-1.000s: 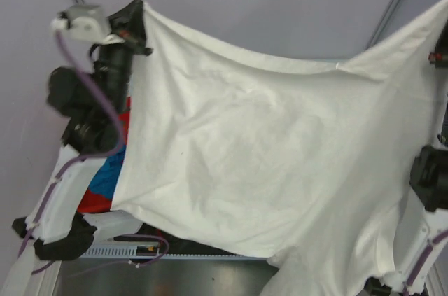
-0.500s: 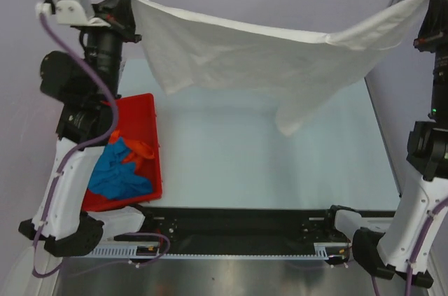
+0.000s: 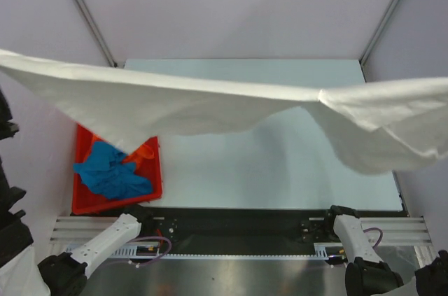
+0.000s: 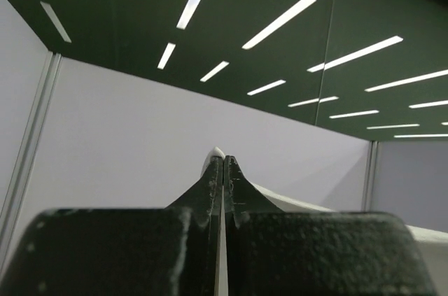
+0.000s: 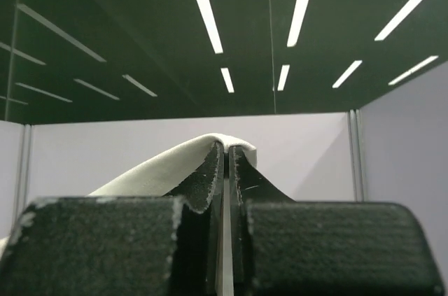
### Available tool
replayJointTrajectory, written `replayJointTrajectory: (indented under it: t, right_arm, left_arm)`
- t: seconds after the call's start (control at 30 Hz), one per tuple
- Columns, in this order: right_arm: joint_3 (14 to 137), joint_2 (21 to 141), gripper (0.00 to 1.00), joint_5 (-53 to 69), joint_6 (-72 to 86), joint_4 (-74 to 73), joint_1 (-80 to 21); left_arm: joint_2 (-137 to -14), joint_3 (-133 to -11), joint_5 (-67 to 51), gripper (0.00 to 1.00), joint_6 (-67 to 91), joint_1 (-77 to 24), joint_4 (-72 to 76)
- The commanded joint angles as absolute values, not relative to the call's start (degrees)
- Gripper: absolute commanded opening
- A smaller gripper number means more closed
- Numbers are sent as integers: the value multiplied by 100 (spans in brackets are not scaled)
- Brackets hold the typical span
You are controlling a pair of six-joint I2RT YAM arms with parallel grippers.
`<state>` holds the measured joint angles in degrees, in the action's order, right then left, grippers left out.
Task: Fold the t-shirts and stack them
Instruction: Flatten the tshirt out
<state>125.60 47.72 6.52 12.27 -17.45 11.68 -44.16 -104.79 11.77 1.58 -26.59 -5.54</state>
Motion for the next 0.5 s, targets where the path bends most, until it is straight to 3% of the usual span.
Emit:
replayJointTrajectory:
  t: [0.0,0.17,0.47]
  right_arm:
    - [12909,4922,0,483,1239,-2030,1099]
    - [12333,4966,0,439,1152,-1960,1020]
    - [8611,4886,0,369,1002,-651,1011]
  left_arm:
    - [-4465,-10714,1055,0,237,-2637,-870]
    - [-4772,-10391,985,0,263,-2637,-721]
    - [-5958,-8142,1133,0,220,-2637,702]
